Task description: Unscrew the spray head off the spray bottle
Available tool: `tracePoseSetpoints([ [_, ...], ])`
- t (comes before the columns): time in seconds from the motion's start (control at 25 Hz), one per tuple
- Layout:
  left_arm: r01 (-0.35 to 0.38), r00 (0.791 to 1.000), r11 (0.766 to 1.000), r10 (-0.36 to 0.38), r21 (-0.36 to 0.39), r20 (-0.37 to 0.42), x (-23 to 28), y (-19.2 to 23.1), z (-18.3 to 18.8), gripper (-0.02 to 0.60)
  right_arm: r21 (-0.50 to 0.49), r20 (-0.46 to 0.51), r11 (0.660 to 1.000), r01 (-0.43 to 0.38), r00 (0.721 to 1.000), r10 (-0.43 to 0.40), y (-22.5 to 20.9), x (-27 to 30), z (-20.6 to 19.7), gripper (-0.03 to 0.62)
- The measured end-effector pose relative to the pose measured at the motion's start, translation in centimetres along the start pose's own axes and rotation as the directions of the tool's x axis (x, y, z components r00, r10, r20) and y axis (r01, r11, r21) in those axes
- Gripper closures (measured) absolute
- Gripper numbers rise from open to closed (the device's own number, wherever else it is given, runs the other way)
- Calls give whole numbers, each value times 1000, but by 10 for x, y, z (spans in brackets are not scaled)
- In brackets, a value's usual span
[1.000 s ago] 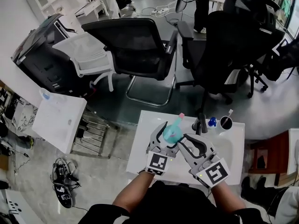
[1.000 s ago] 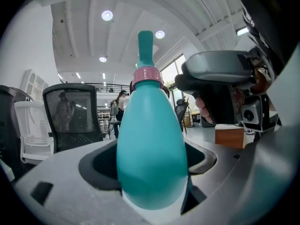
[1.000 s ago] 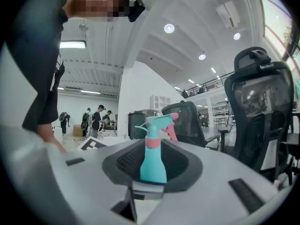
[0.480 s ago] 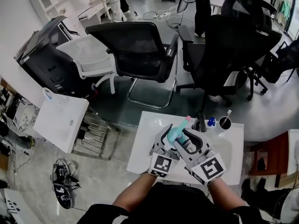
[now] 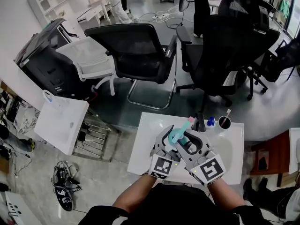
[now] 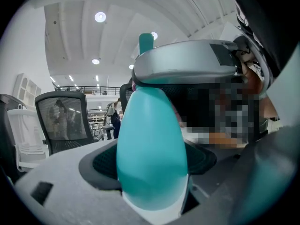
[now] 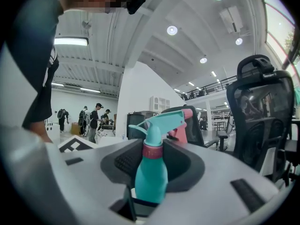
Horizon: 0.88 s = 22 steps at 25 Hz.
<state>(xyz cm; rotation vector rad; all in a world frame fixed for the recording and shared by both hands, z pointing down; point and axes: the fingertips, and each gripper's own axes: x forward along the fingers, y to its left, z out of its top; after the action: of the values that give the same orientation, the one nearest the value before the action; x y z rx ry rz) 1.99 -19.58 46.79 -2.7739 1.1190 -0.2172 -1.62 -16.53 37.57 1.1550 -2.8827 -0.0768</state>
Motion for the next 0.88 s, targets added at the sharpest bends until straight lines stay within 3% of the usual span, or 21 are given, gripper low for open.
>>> tracePoseSetpoints([
  [0.24,62,998,998,-63,20,9,-6,-6,5,181,17,12,997,-78,997,78,8,-4,6,459],
  [0.44,221,975,975,-222,34,30,-13,-22,9,181,40,6,982,-186,983,186,20,-11,10,459],
  [0.52,309,950,950,-311,42,39,-18,-31,13,181,31,4,968,-248,969,248,25,-16,12,459],
  [0.64,437,897,897,-440,64,45,-27,-47,20,181,12,11,929,-369,929,369,36,-25,17,459],
  [0.84,630,772,767,-636,124,12,-48,-73,26,181,-21,-13,829,-559,829,559,54,-45,19,459],
  [0.88,651,755,749,-656,125,2,-50,-76,25,181,-29,-24,814,-580,814,580,56,-47,18,459],
])
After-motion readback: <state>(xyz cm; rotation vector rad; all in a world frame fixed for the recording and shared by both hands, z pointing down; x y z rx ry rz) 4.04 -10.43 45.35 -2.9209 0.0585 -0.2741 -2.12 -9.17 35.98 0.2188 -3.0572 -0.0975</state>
